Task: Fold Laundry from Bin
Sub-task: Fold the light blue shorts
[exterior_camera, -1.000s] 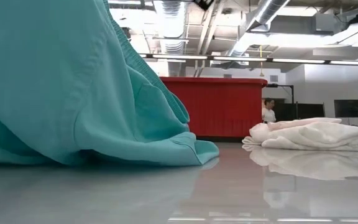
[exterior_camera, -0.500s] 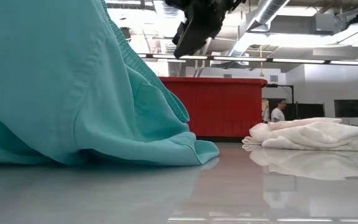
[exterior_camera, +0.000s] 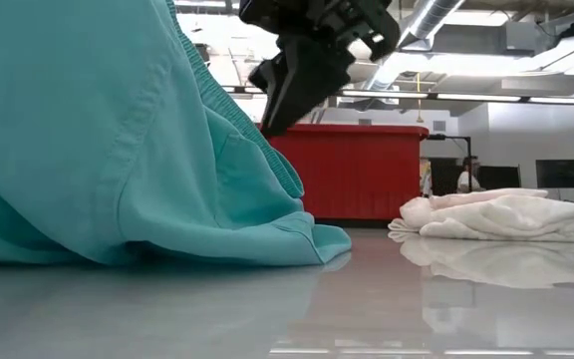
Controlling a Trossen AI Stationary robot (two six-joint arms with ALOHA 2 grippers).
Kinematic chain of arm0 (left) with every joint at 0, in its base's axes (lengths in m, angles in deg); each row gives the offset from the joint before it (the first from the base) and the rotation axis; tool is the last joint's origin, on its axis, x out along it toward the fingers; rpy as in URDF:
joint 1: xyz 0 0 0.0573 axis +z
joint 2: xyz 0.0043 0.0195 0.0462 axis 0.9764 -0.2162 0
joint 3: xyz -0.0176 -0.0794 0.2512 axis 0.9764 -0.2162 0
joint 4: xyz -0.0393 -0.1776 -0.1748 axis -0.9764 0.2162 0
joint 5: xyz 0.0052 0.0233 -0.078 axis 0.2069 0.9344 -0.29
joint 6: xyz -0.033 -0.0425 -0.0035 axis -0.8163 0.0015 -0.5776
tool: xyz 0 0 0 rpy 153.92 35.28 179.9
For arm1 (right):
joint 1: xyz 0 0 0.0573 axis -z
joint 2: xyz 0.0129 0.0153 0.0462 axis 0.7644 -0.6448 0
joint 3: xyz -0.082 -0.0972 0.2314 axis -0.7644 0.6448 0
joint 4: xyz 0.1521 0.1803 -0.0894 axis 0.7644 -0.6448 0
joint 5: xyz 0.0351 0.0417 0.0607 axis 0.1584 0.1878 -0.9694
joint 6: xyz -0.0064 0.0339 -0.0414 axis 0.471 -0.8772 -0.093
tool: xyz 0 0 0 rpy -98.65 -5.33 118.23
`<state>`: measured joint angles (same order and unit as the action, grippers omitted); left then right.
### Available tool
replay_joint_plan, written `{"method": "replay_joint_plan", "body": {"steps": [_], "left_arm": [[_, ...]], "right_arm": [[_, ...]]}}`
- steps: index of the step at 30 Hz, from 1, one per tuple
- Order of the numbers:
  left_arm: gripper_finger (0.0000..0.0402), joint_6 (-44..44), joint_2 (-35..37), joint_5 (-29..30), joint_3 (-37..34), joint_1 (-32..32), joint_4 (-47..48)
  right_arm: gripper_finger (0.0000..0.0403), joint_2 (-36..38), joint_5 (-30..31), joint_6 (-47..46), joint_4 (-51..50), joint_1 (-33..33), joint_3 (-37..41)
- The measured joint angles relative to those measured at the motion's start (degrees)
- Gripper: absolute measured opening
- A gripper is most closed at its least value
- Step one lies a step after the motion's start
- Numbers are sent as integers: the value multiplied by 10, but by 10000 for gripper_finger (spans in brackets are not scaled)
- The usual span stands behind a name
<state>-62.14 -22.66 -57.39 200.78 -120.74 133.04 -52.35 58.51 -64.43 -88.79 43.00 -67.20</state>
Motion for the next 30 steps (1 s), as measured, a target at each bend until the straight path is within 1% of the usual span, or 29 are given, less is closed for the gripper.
{"method": "replay_joint_plan", "body": {"steps": [6,11,15,18,21,25,28,30], "left_arm": [[0,-3,0,8,0,0,0],[0,-3,0,19,0,0,0],[0,-3,0,38,0,0,0],[0,-2,0,39,0,0,0],[0,-2,0,39,0,0,0],[0,-2,0,39,0,0,0],[0,-1,0,39,0,0,0],[0,-1,0,39,0,0,0]], "right_arm": [[103,-13,24,0,-1,-6,0],[103,-8,-1,-4,9,-2,-1],[96,-7,16,-46,13,1,-1],[92,-10,28,-74,14,2,-1],[92,-10,76,-73,12,0,-1],[100,-10,174,-21,5,-15,-1],[127,-10,184,20,-16,-25,-1],[157,-10,184,13,-19,-32,-1]]}}
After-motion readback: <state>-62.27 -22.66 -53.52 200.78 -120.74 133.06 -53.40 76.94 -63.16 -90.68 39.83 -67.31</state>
